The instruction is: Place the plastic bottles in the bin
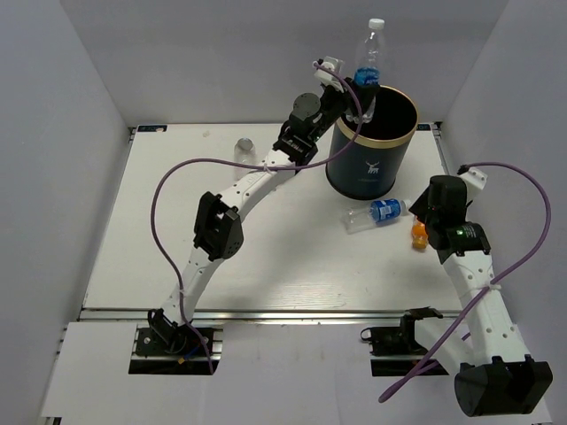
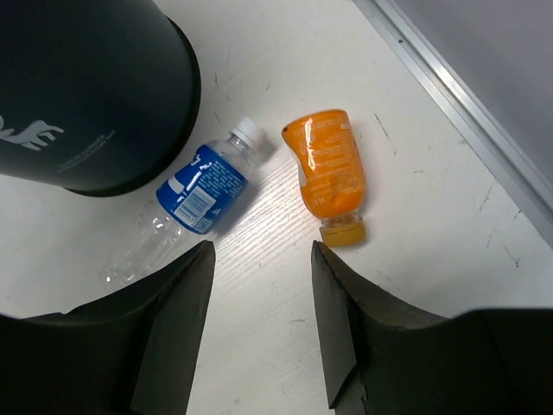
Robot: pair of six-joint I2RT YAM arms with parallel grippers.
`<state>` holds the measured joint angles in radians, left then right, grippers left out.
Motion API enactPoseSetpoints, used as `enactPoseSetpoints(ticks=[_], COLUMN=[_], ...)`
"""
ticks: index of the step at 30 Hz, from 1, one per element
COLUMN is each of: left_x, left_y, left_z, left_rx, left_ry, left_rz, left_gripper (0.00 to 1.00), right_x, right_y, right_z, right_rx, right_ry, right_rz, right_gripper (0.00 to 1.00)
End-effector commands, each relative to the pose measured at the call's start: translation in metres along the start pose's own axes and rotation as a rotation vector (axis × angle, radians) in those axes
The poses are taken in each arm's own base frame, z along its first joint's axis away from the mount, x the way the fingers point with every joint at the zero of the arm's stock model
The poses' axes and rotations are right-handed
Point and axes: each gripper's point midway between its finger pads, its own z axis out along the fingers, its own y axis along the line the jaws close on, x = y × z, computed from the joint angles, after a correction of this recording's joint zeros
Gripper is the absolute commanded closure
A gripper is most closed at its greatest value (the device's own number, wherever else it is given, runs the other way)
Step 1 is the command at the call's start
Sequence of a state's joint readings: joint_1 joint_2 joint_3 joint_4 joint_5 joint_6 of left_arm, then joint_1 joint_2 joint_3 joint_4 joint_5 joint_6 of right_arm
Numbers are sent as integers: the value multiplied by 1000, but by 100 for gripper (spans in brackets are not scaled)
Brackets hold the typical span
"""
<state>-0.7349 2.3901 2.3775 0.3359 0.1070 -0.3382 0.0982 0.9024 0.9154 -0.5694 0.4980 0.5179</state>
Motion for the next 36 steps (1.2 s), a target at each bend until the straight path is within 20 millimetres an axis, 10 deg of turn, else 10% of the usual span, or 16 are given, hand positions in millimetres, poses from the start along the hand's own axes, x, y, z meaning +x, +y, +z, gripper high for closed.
enactPoseSetpoints(ticks=[1,11,15,26,27,30,32,33,36], left_x=[-74,-4,17,-65,-101,-63,-103,-70,-68], left_y=[-4,24,29,-7,-22,-8,-10,3,13], left_z=[7,10,11,-1,-12,-45,-74,-95,-152], left_rx=[-34,-105,-108,-39,-26,-98,-175,-229,-317], left_ry=[-231,-99,-64,-93,-105,64,64,177,245], left_rz=[-52,-81,-93,37,51,66,95,106,162], left_gripper=[89,37,0,0,0,0,0,0,0], right_x=[10,11,14,50,52,60,67,67,72], right_y=[-1,0,-6,-29,-31,-41,-48,-50,-54], right_z=[0,-3,-2,15,18,27,34,37,51], right_rx=[-4,-22,12,105,118,161,189,203,222], right_ry=[22,20,30,125,133,143,152,150,150], right_rz=[55,57,50,1,-3,-26,-30,-32,-63], right_gripper=[45,24,17,16,16,16,17,17,19])
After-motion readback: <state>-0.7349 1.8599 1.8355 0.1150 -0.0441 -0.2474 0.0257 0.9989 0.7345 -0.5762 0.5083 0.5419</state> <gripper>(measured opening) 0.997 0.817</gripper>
